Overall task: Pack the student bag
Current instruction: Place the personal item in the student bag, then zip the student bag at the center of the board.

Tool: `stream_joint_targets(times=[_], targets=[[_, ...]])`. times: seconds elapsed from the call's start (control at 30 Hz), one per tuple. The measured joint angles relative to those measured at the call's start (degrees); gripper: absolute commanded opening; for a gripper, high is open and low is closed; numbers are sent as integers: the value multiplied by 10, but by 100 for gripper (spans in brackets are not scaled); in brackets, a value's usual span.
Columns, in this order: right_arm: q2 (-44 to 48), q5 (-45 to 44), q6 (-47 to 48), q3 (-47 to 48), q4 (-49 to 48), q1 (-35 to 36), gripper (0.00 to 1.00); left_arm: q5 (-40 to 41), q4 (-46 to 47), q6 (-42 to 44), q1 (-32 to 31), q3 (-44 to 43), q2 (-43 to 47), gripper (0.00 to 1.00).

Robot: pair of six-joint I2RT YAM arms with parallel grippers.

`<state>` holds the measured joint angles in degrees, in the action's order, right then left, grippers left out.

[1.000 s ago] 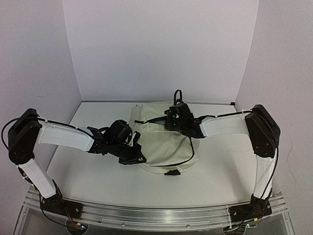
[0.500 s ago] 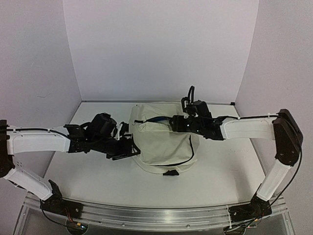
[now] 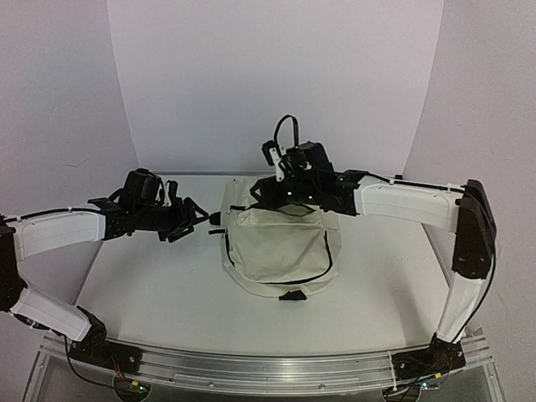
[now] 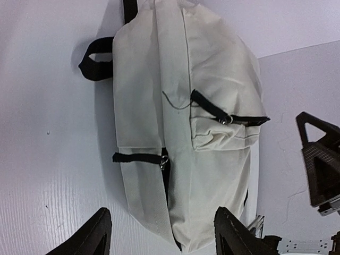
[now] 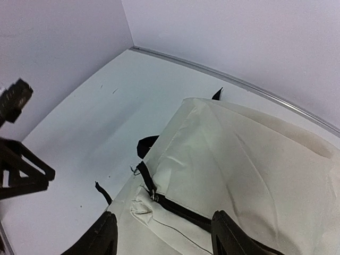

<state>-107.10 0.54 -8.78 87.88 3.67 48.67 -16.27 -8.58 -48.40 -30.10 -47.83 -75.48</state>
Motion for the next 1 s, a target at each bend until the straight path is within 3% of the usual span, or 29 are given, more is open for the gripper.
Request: stream_joint_targets(times=[0.4,0.73,1.0], targets=[[-182,-26,194,219,117,31,51,-44,72,-31,23,10,-35,72],[-278,-81,267,301,146,56,43,-51,101,-64,23,51,-35,72],[-319,-153,276,351,144,59,24,-52,102,-70,23,52,-33,71]])
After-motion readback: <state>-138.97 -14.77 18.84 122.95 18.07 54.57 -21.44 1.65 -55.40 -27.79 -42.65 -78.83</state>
